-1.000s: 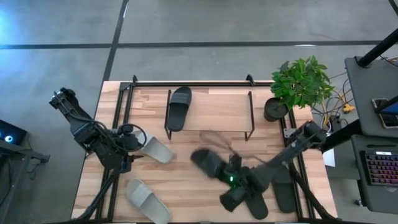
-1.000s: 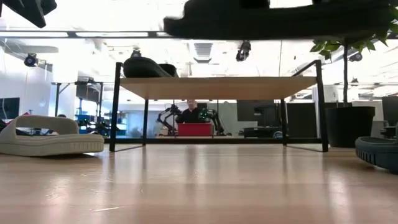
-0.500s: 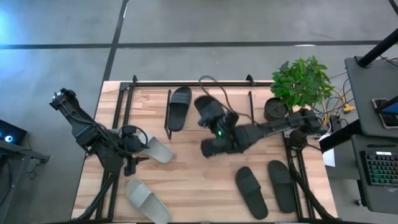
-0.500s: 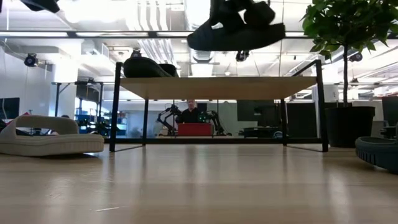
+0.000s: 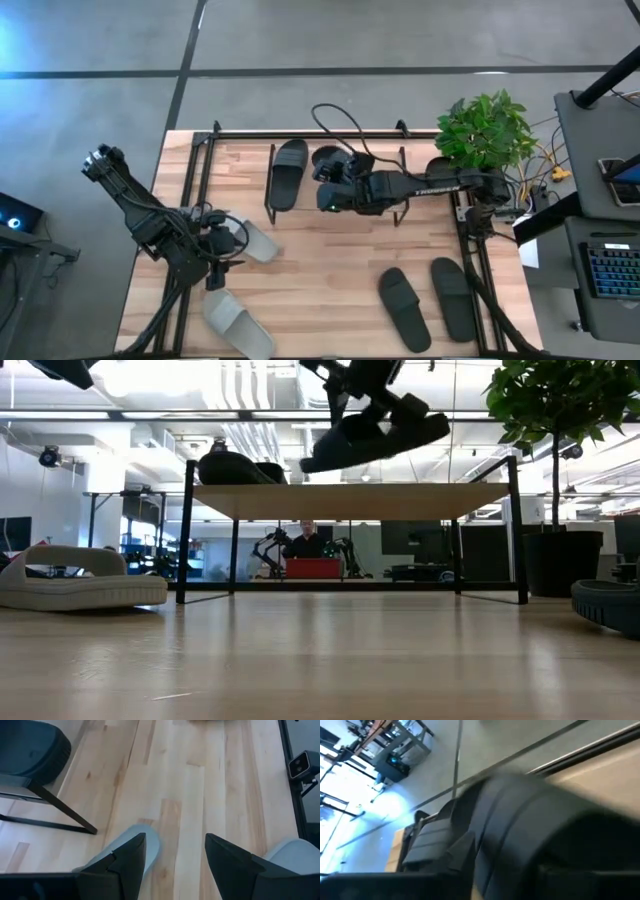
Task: Pick and place slides into the shelf
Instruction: Put the black slipper on the shelf
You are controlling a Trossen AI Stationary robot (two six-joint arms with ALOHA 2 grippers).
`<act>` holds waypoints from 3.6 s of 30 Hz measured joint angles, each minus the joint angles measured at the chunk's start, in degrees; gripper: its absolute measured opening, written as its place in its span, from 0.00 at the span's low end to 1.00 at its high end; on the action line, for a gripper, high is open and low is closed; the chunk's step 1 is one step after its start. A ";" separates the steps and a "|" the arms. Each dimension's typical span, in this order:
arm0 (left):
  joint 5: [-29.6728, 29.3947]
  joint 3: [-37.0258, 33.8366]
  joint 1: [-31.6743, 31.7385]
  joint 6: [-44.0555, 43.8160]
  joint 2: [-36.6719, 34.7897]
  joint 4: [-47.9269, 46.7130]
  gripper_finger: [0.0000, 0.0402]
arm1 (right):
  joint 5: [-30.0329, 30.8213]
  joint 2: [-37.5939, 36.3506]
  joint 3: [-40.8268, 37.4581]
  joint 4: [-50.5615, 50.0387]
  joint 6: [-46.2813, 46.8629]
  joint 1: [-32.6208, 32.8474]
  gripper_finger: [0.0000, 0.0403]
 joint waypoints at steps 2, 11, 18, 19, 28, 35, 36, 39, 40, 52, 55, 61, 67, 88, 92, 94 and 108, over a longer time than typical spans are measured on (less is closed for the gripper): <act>0.00 0.04 0.00 0.10 0.03 0.01 0.47 | -1.65 0.00 -0.34 0.06 -1.27 -1.16 0.35; 0.02 0.07 0.00 0.17 -0.02 0.01 0.47 | -14.93 0.02 -0.43 0.48 -9.73 -4.39 0.48; 0.02 0.04 0.00 0.17 -0.04 -0.19 0.47 | -19.74 -0.77 -0.45 -0.09 -19.73 -4.36 0.49; 0.02 0.04 0.00 0.17 -0.04 -0.19 0.47 | -20.64 -0.94 -0.45 -0.28 -21.09 -4.36 0.49; 0.00 0.02 0.00 0.09 -0.07 -0.17 0.47 | -18.75 -1.03 -0.47 -0.80 -20.88 -5.03 0.49; 0.00 0.02 0.00 -0.86 -0.07 0.03 0.47 | -18.01 -1.11 -0.47 -9.58 -14.96 -5.25 0.47; 0.00 0.00 0.00 -1.41 -0.07 0.03 0.47 | -18.60 -1.11 -0.47 -10.36 -15.85 -5.24 0.47; 0.00 0.00 0.00 -1.73 -0.07 0.01 0.47 | -18.97 -1.76 -0.47 -12.36 -17.92 -5.13 0.48; 0.00 0.00 0.00 -1.73 -0.07 0.01 0.47 | -18.94 -2.09 -0.47 -12.57 -18.88 -5.07 0.48; 0.00 -0.04 0.00 -1.77 -0.09 -0.23 0.47 | -20.49 -8.17 -0.49 -15.22 -28.54 -4.87 0.39; -0.02 -0.07 0.00 -1.75 -0.09 -0.23 0.47 | -25.31 -8.29 -0.49 -18.38 -29.61 -4.86 0.33; -0.84 -0.42 0.02 -1.77 -0.09 -0.27 0.47 | -31.22 -5.03 -0.63 -20.65 -33.17 -3.99 0.17; -1.36 -0.42 0.02 -1.75 -0.09 -0.23 0.47 | -32.47 -1.87 -0.65 -20.30 -35.37 -4.10 0.07; -1.55 -0.46 0.02 -3.15 0.26 0.37 0.47 | -35.77 -3.56 -0.62 -10.39 -38.43 -3.33 0.04; -1.53 -0.53 0.02 -3.37 0.39 0.46 0.47 | -32.39 -4.13 -0.49 -21.25 -34.11 -2.64 0.04; -1.53 -0.55 0.00 -3.37 0.41 0.57 0.47 | -31.68 -4.19 -0.49 -25.75 -33.32 -2.59 0.04; -1.68 -0.68 0.02 -3.32 0.44 0.75 0.47 | -34.91 -2.47 -0.65 -21.73 -36.67 -2.57 0.04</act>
